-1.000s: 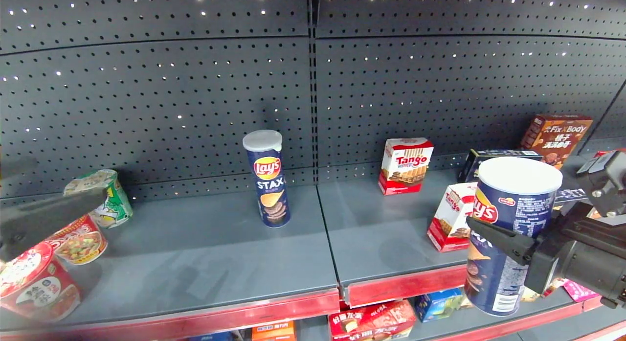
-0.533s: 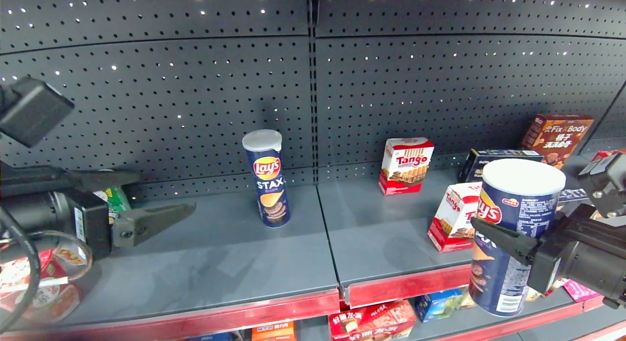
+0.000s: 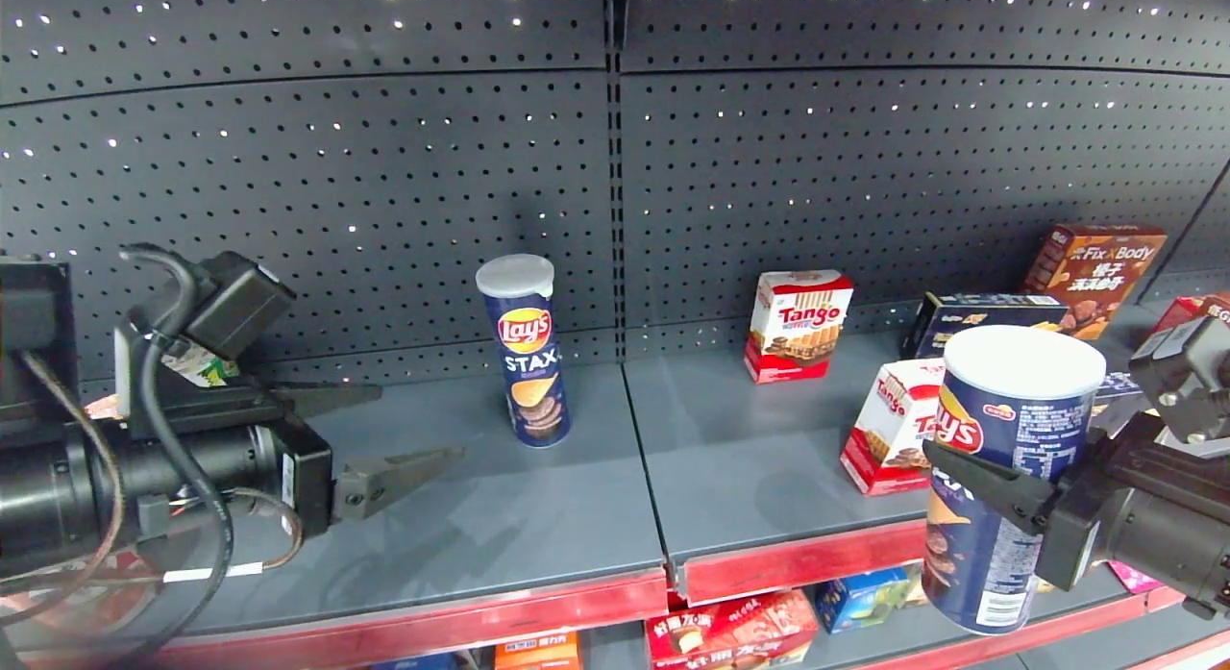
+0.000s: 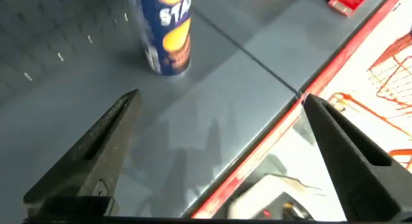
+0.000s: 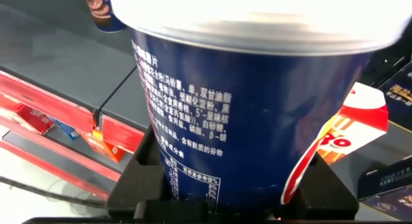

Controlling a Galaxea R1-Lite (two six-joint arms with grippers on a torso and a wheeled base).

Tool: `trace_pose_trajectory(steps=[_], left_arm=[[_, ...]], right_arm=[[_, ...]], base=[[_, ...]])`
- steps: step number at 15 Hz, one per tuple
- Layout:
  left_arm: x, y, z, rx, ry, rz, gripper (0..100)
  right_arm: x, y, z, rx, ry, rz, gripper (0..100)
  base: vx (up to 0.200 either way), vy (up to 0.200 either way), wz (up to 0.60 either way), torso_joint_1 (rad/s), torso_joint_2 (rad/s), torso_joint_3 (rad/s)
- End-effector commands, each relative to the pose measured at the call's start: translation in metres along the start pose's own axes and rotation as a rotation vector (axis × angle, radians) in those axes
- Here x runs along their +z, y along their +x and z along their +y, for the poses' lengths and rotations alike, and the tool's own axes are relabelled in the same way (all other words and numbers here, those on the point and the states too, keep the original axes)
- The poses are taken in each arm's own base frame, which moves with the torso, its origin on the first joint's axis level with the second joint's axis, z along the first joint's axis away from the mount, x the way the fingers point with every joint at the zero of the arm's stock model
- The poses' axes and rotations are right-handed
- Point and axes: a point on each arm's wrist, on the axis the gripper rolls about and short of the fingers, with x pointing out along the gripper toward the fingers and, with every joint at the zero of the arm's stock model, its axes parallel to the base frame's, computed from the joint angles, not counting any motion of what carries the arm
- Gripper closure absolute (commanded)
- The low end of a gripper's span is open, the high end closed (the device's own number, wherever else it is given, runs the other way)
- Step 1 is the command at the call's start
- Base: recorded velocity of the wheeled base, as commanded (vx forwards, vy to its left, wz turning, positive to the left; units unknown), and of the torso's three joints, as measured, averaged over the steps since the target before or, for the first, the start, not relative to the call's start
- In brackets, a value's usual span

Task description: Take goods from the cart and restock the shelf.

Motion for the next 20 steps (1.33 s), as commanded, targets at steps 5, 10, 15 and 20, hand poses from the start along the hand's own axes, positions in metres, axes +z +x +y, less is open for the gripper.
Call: trace_pose_trajectory(steps=[5, 10, 15, 20], left_arm=[[-0.009, 0.071, 0.043, -0.036, -0.049, -0.086, 0], [-0.005, 0.097, 0.069, 0.004, -0.054, -0.102, 0], [-0.007, 0.124, 0.080, 0.005, -0.021, -0.174, 0], [0.007, 0.141, 0.077, -0.026, -0.053, -0.217, 0]], right_arm=[[-0.002, -0.001, 0.000, 0.000, -0.001, 0.004, 100], [-0.001, 0.002, 0.000, 0.004, -0.001, 0.005, 100], [-0.002, 0.004, 0.000, 0.005, -0.001, 0.014, 100], [-0.003, 0.007, 0.001, 0.006, -0.001, 0.020, 100]], base=[[0.000, 0.000, 0.00, 0.000, 0.00, 0.000], [0.000, 0.000, 0.00, 0.000, 0.00, 0.000], [0.000, 0.000, 0.00, 0.000, 0.00, 0.000], [0.000, 0.000, 0.00, 0.000, 0.00, 0.000]])
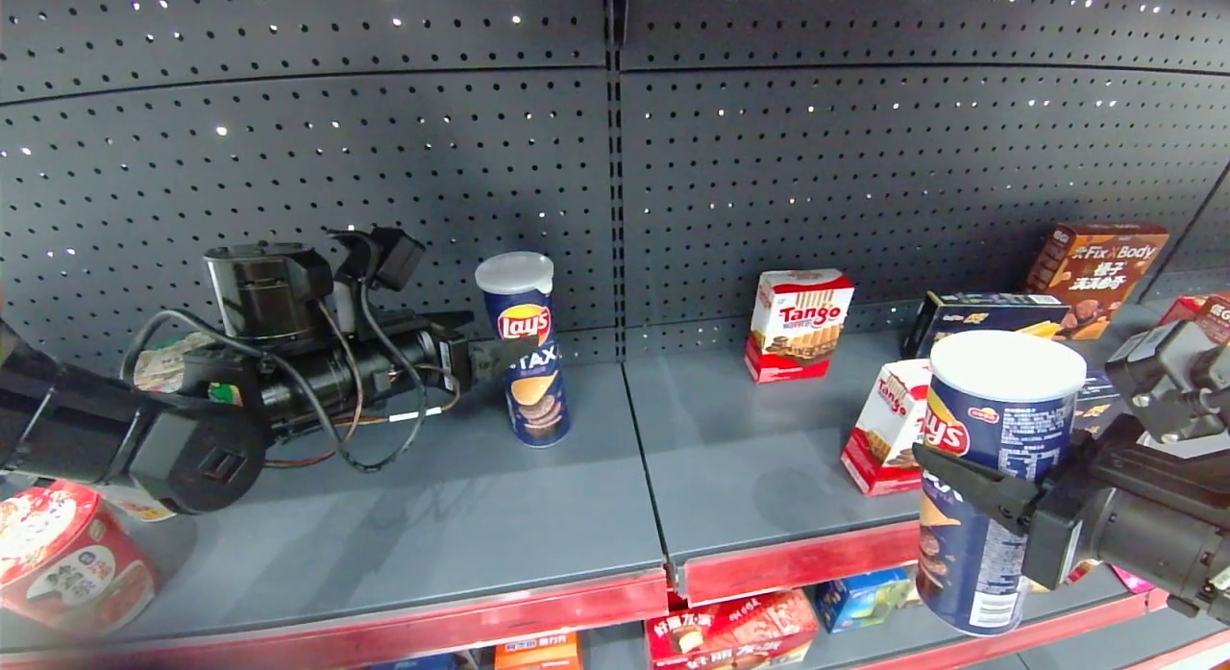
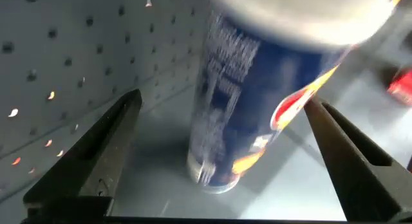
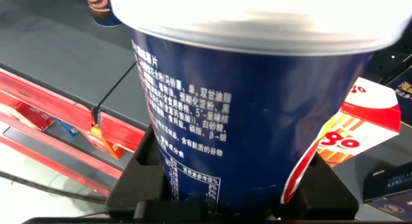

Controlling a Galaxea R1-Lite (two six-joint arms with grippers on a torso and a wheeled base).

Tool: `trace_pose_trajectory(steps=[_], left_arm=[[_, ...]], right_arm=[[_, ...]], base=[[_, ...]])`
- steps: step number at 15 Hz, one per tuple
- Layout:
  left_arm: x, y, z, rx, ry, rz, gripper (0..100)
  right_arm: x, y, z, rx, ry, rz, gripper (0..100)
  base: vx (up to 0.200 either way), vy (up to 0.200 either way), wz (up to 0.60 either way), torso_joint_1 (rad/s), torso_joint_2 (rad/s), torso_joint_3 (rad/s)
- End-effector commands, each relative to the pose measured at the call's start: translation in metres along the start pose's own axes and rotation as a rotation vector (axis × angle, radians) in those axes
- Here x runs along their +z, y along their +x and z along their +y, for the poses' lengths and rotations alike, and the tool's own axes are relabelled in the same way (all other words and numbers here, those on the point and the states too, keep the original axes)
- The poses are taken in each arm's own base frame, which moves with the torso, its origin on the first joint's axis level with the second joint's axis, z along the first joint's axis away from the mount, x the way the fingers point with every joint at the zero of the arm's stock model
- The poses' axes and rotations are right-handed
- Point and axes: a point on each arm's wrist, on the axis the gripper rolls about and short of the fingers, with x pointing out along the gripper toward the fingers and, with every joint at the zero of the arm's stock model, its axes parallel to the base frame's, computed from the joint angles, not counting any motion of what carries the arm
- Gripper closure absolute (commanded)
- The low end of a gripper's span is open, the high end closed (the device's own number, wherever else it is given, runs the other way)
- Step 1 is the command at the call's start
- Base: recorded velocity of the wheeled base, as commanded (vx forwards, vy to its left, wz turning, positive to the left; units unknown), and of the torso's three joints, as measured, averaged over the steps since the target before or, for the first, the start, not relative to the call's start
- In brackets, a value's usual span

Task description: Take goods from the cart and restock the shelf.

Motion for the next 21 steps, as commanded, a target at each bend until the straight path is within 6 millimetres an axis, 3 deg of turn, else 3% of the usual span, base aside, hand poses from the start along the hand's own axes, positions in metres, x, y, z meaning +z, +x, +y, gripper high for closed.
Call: trace_pose_trajectory(steps=[1, 15, 21], left_arm=[[-0.001, 0.012, -0.005, -0.025, -0.024, 0.000, 0], [-0.012, 0.039, 0.001, -0.043, -0.045, -0.006, 0], [-0.014, 0.042, 0.004, -0.036, -0.045, -0.006, 0]], right_arm=[[0.000, 0.001, 0.000, 0.001, 0.000, 0.002, 100], [-0.001, 0.002, 0.000, 0.004, 0.000, 0.010, 100], [-0.003, 0.004, 0.001, 0.005, 0.000, 0.017, 100]], base=[[0.000, 0.000, 0.00, 0.000, 0.00, 0.000], [0.000, 0.000, 0.00, 0.000, 0.00, 0.000], [0.000, 0.000, 0.00, 0.000, 0.00, 0.000]])
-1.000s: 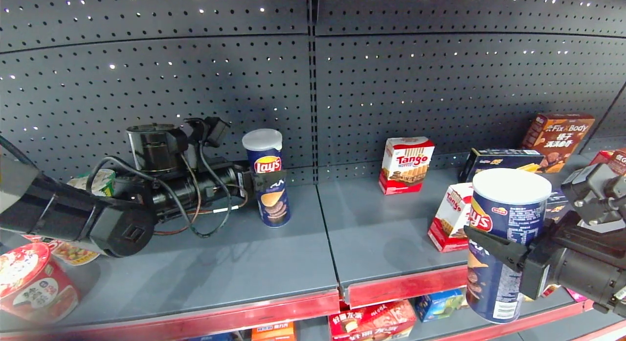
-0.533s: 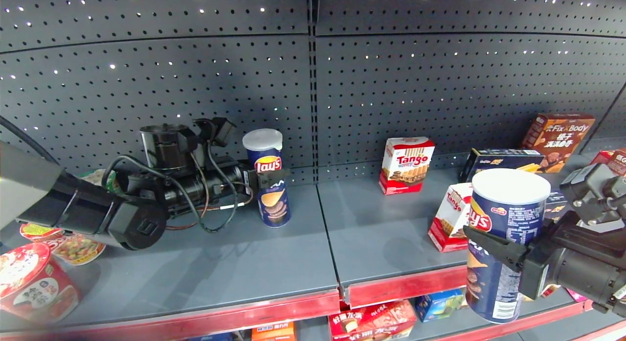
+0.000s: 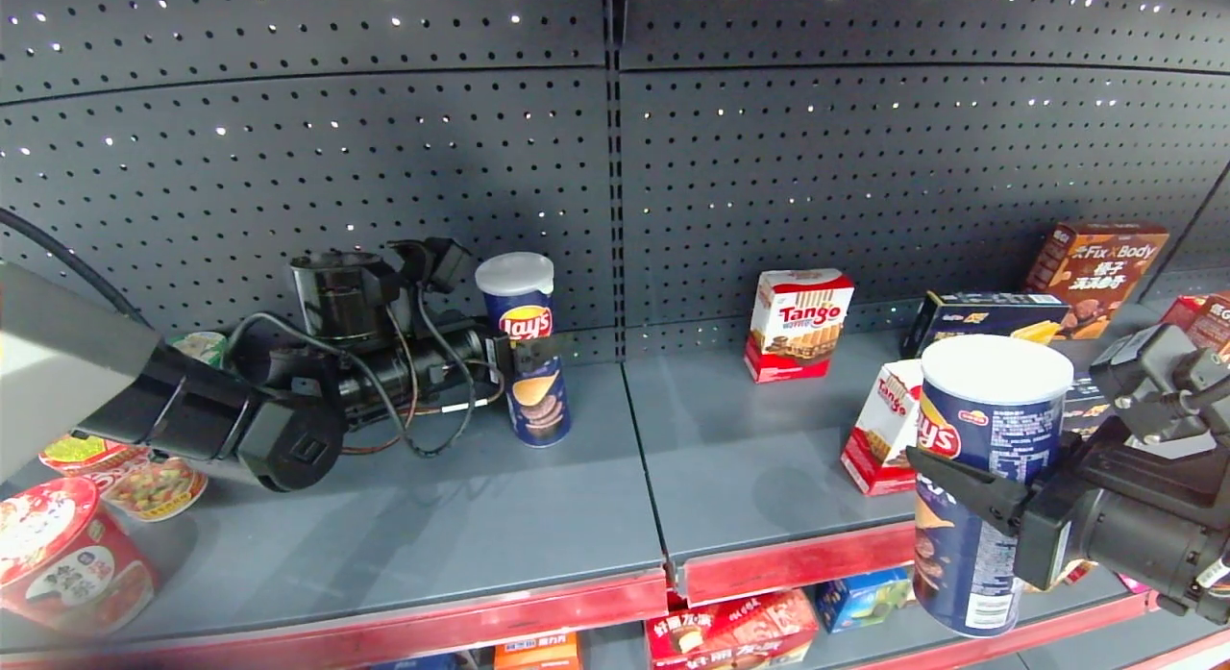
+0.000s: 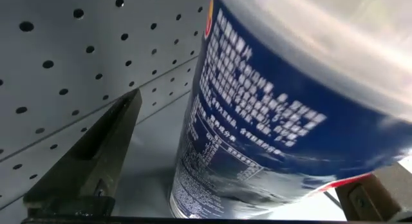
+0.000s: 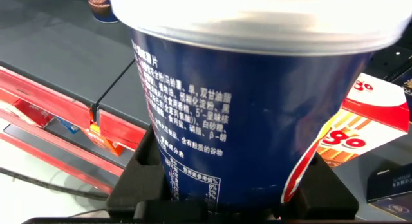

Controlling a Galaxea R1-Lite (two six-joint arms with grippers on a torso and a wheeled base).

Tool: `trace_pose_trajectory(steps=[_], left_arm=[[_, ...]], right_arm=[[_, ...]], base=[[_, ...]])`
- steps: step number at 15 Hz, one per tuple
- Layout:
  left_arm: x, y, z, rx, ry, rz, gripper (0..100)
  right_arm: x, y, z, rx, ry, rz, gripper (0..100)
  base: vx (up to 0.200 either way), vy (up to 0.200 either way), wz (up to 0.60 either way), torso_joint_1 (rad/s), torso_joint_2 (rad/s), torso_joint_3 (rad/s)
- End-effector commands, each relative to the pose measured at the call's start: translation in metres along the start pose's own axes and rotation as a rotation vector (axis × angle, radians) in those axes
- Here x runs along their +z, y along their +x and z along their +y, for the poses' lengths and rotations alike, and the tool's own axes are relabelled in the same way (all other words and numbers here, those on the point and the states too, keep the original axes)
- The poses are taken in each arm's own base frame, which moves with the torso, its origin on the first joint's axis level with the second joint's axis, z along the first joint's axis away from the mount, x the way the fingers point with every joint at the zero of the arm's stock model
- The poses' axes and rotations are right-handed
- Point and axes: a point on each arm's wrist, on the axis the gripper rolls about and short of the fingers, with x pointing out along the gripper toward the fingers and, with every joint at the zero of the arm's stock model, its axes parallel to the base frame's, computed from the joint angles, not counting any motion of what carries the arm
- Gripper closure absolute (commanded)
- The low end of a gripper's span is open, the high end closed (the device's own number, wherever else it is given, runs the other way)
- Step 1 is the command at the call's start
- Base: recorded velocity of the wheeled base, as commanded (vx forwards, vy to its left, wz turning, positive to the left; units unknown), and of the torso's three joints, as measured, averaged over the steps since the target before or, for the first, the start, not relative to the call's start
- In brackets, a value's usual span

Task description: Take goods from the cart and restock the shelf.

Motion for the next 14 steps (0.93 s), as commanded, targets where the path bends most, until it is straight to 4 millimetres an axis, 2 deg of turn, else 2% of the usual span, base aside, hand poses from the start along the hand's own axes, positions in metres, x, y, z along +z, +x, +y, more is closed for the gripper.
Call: trace_pose_trajectory(steps=[1, 5, 6, 10, 14], left_arm=[[-0.001, 0.001, 0.000, 0.001, -0.001, 0.002, 0], [0.000, 0.001, 0.001, -0.001, 0.001, 0.001, 0], [-0.001, 0.003, 0.000, -0.002, 0.002, 0.000, 100], [0.001, 0.006, -0.010, -0.021, 0.006, -0.003, 100], [0.017, -0.002, -0.027, -0.054, 0.029, -0.042, 100]], right_arm=[[-0.001, 0.000, 0.000, 0.001, 0.000, 0.002, 100], [-0.001, 0.000, 0.000, 0.001, 0.000, 0.002, 100], [-0.001, 0.000, 0.000, 0.001, 0.000, 0.004, 100], [-0.001, 0.000, 0.000, 0.001, 0.000, 0.005, 100], [-0.002, 0.000, 0.000, 0.000, 0.000, 0.006, 100]], base=[[0.000, 0.000, 0.00, 0.000, 0.00, 0.000], [0.000, 0.000, 0.00, 0.000, 0.00, 0.000], [0.000, 0.000, 0.00, 0.000, 0.00, 0.000], [0.000, 0.000, 0.00, 0.000, 0.00, 0.000], [0.000, 0.000, 0.00, 0.000, 0.00, 0.000]])
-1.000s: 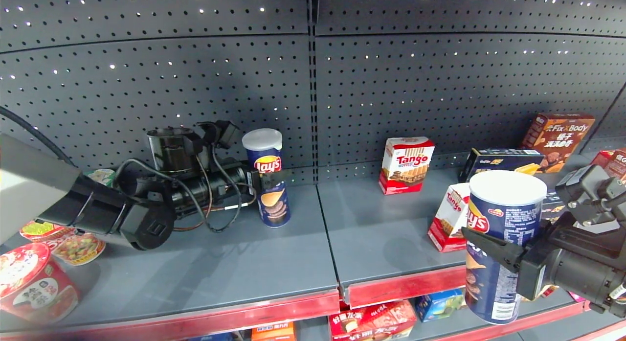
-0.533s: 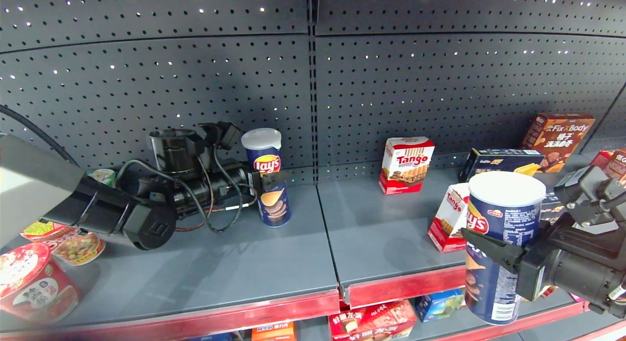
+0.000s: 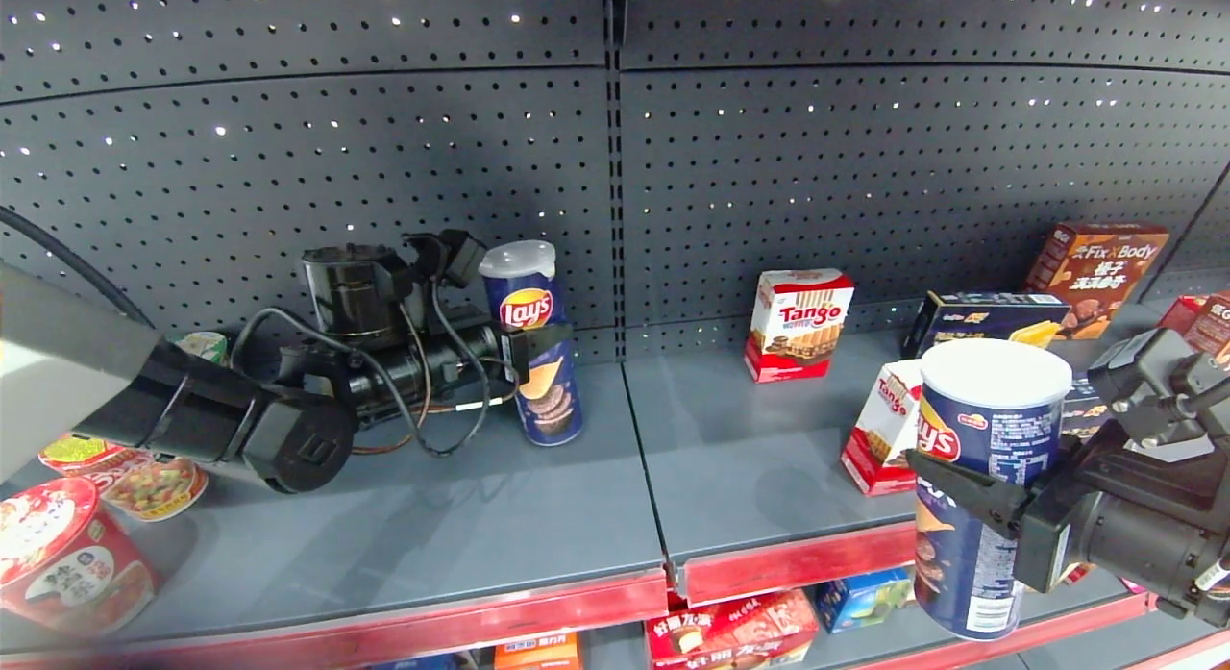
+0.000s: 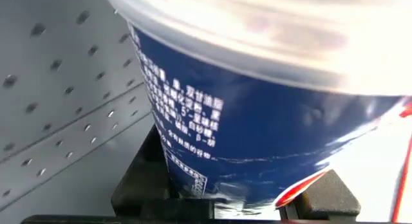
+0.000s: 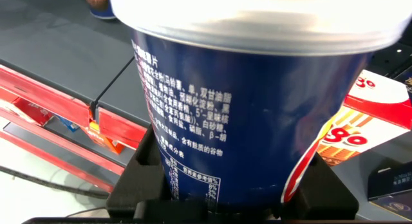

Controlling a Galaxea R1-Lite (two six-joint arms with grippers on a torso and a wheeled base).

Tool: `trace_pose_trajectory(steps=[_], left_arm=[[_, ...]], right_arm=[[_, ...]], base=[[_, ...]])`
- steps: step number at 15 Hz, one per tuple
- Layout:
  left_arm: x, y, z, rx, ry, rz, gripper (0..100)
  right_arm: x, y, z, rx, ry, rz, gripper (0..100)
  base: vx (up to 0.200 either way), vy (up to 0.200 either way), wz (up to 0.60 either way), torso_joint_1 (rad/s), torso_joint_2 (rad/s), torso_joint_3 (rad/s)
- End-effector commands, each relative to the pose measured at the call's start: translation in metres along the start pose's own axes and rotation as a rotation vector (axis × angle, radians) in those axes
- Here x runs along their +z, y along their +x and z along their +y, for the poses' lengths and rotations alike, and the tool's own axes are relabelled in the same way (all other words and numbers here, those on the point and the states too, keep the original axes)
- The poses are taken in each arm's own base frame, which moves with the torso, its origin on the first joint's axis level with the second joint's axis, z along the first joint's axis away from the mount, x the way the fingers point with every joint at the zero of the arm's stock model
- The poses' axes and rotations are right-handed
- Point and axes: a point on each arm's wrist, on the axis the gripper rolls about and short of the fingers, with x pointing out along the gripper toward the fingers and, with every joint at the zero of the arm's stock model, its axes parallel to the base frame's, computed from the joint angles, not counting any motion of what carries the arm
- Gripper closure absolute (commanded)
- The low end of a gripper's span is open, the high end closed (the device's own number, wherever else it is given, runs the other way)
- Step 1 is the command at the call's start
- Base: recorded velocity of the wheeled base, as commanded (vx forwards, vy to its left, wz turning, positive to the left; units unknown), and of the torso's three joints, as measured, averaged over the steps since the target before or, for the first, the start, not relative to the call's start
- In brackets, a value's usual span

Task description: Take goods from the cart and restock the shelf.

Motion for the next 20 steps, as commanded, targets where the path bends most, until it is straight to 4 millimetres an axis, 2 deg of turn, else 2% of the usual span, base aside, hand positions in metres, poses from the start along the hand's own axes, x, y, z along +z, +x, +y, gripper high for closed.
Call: trace_pose_trajectory(steps=[1, 4, 10, 16, 20], left_arm=[[0.014, -0.008, -0.014, -0.025, 0.018, -0.032, 100], [0.021, -0.032, -0.038, -0.056, 0.027, -0.038, 100], [0.020, -0.087, -0.062, -0.063, 0.031, -0.034, 100], [0.007, -0.124, -0.079, -0.076, 0.025, -0.008, 100], [-0.007, -0.136, -0.083, -0.078, 0.008, 0.033, 100]], right_arm=[[0.000, 0.000, 0.000, 0.001, 0.000, 0.001, 100], [0.000, 0.000, 0.000, 0.002, -0.001, 0.000, 100], [0.000, 0.000, 0.001, 0.007, -0.001, -0.001, 100], [0.000, 0.000, 0.001, 0.008, -0.002, 0.001, 100], [0.000, 0.000, 0.001, 0.008, -0.002, -0.001, 100]], base=[[0.000, 0.000, 0.00, 0.000, 0.00, 0.000], [0.000, 0.000, 0.00, 0.000, 0.00, 0.000], [0.000, 0.000, 0.00, 0.000, 0.00, 0.000], [0.000, 0.000, 0.00, 0.000, 0.00, 0.000], [0.000, 0.000, 0.00, 0.000, 0.00, 0.000]])
